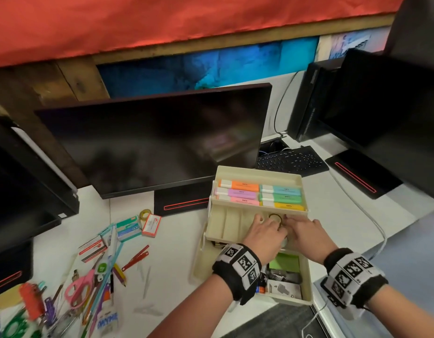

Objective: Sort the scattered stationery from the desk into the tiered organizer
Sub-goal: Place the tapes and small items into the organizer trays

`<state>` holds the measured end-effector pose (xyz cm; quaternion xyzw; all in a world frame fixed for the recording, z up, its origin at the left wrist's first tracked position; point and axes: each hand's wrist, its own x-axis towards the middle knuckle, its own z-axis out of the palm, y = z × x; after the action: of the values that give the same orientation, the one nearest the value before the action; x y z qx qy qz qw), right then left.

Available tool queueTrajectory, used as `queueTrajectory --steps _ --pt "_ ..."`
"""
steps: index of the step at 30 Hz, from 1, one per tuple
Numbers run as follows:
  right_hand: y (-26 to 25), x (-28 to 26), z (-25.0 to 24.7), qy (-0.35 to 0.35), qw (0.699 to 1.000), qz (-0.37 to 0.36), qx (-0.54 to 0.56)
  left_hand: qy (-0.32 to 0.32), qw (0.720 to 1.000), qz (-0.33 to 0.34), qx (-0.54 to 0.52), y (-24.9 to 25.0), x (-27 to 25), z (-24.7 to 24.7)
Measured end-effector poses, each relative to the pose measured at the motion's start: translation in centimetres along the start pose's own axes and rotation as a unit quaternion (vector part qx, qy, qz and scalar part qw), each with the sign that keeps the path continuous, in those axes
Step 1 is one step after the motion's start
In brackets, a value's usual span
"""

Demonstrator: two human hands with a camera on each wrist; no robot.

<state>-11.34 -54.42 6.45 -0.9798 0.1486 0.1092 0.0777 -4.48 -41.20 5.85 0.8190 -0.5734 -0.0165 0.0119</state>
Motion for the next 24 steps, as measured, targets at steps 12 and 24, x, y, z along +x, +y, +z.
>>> queueTrajectory --steps 12,24 --pt "1.1 -1.8 1.2 0.116 0.992 0.029 0.042 0.009 0.993 -0.006 -0.115 0.6 2.1 -0.2" --pt "0.4 -2.1 2.1 0.086 0.996 0.020 -0.033 0.040 0.980 -0.038 -0.190 -0.9 1.8 0.5"
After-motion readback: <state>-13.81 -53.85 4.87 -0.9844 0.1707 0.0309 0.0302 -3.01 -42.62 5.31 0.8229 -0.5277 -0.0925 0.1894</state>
